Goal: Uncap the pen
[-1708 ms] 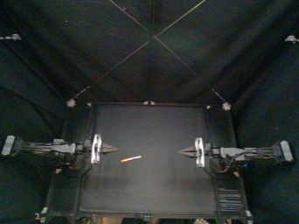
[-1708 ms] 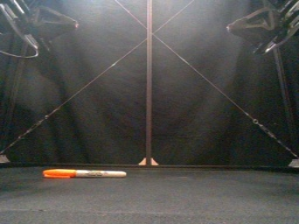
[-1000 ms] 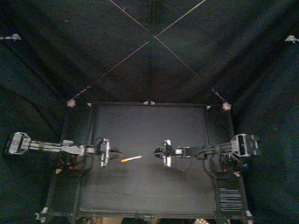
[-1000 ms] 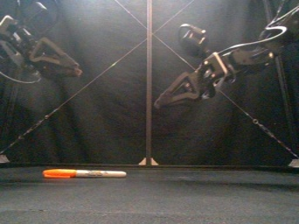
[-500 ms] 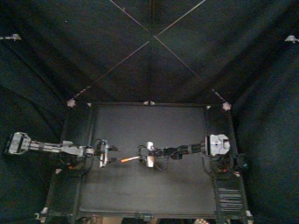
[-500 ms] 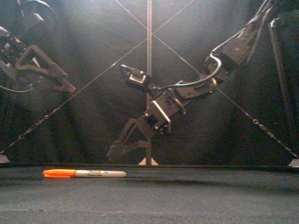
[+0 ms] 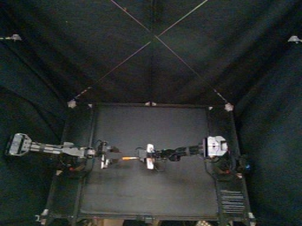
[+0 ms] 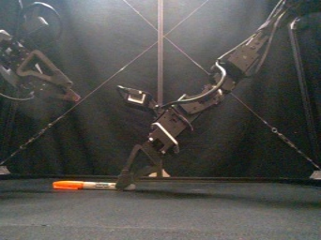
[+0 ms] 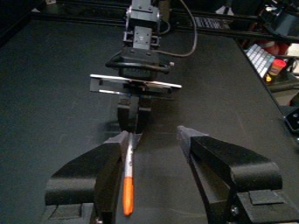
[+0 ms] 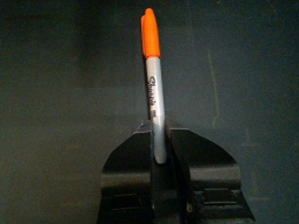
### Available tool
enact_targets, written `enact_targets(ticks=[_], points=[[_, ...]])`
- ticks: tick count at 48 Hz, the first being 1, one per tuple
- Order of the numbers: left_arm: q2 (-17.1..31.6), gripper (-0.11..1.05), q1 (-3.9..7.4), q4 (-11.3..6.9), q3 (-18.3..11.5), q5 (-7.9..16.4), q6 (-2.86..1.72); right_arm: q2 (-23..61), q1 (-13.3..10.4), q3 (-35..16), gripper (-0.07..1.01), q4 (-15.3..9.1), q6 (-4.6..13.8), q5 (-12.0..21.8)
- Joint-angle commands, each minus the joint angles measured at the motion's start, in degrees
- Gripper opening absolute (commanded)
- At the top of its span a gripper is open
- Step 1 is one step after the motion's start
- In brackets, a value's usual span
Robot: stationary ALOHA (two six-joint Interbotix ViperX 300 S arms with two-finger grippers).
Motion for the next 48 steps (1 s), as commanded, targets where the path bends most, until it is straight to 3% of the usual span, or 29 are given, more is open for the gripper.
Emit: enact_targets(ticks=[1, 7, 11, 17, 27, 34, 39, 48], points=[[4.04, 0.86, 1.32, 0.09, -4.31, 2.37, 0.18, -8.44, -0.35, 3.25, 0.41, 0.09, -0.18, 0.09], [10.28, 0.86, 3.69, 1.49, -8.79, 8.88, 0.18, -12.83, -0.88, 6.59, 0.41, -0.09, -0.18, 0.09], [12.74, 0.86, 4.57, 3.16, -10.46, 10.11, 0.09, -13.27, -0.88, 7.03, 0.41, -0.09, -0.18, 0.09], [16.35, 0.86, 5.27, 4.13, -12.04, 10.2, 0.09, -13.27, -0.79, 7.12, 0.41, -0.18, -0.18, 0.09], [23.03, 0.86, 5.27, 4.04, -13.97, 10.37, 0.09, -13.27, -0.79, 6.68, 0.41, -0.26, -0.18, -0.09], [26.54, 0.83, 5.89, 4.04, -15.82, 10.37, 0.18, -13.27, -0.79, 6.68, 0.41, -0.26, -0.18, -0.26], [28.21, 0.75, 6.33, 4.66, -17.31, 10.37, 0.26, -13.27, -0.79, 6.86, 0.41, -0.18, -0.18, -0.26], [28.39, 0.45, 6.5, 7.56, -17.67, 10.55, 0.18, -13.36, -0.79, 7.47, 0.41, 0.0, -0.18, -0.26]])
